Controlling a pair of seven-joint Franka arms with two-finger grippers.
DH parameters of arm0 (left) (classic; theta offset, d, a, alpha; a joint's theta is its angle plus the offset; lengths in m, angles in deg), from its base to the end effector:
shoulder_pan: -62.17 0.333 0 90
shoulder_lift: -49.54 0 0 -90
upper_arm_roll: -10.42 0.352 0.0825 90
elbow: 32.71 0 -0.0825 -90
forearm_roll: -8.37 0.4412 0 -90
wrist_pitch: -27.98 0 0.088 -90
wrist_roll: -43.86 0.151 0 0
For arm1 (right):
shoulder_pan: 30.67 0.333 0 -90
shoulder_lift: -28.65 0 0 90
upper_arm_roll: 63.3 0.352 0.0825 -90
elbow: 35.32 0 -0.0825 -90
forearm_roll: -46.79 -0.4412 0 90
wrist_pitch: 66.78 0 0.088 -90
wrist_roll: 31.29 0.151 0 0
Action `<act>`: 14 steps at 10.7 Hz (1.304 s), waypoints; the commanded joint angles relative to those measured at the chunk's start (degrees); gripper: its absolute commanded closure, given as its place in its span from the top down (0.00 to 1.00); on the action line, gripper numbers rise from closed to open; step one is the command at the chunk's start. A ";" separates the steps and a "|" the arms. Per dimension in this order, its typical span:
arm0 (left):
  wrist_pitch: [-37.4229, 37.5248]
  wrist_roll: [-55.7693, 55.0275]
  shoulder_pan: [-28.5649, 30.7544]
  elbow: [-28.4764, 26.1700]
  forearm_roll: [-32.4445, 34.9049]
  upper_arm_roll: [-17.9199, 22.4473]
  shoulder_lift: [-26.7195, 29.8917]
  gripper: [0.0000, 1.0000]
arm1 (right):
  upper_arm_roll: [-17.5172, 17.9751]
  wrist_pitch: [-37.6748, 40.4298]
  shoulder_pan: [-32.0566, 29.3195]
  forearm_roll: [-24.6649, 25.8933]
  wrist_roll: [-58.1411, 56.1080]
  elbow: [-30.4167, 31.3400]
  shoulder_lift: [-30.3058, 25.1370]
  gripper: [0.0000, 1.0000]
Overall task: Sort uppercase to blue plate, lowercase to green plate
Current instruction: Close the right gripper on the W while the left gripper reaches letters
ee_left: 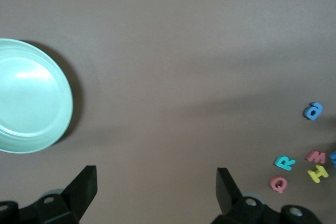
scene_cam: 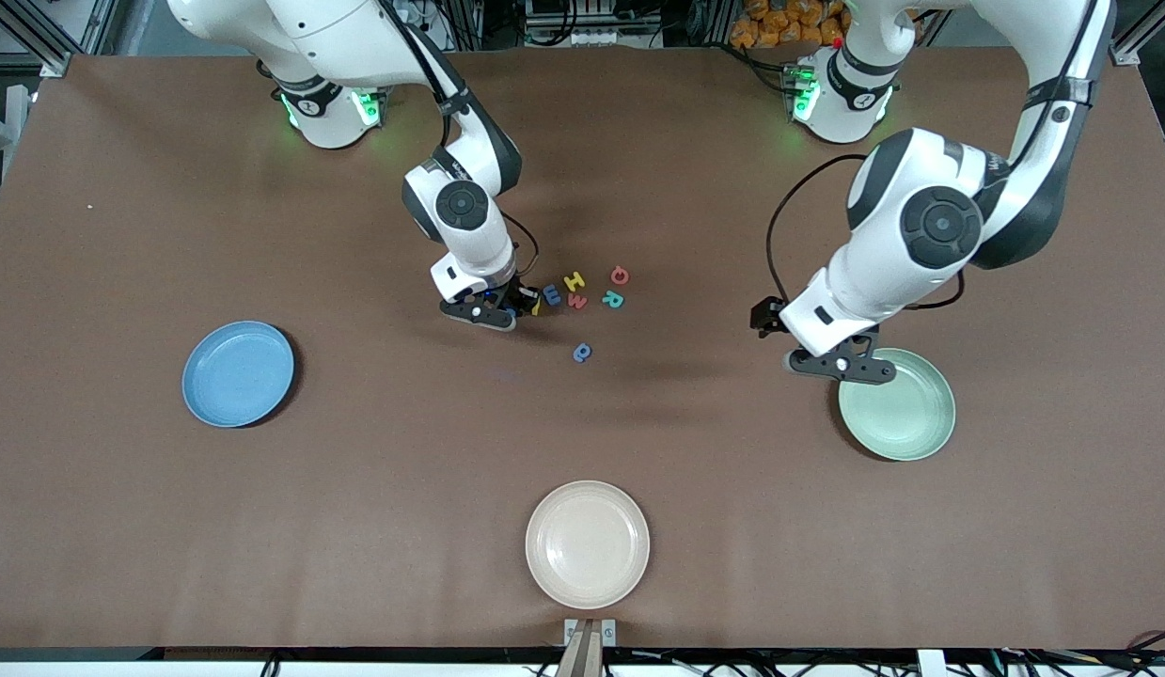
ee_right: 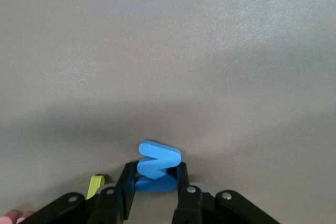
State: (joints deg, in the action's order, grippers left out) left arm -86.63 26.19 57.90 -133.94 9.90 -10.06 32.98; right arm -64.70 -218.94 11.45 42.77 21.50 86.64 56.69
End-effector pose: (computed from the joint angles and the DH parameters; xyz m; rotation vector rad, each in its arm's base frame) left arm 0.6305 -0.2733 0.3700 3.0767 -0.1901 -0.0956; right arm 0.4737 0.4061 0.1166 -3.0704 0.4155 -0.0151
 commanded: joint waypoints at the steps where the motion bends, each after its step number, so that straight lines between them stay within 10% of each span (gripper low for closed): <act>1: -0.26 -4.28 -1.88 2.18 1.11 0.01 -1.72 1.00 | 0.16 0.02 -2.38 0.68 -3.39 -0.67 0.35 0.11; 11: -8.51 -28.51 -18.04 7.70 4.86 0.53 -11.46 1.00 | 0.16 15.22 -16.70 0.59 -29.56 -7.08 -3.25 0.10; 14: -8.70 -32.51 -24.02 14.47 11.03 0.62 -18.32 0.85 | -0.89 18.03 -21.79 0.59 -40.02 -7.96 -4.04 0.10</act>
State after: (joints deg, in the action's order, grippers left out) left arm -95.69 -4.44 36.50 -125.03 17.99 -10.04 19.29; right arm -65.79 -202.99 -7.61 42.77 -13.96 78.83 54.10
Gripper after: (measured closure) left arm 0.070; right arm 0.643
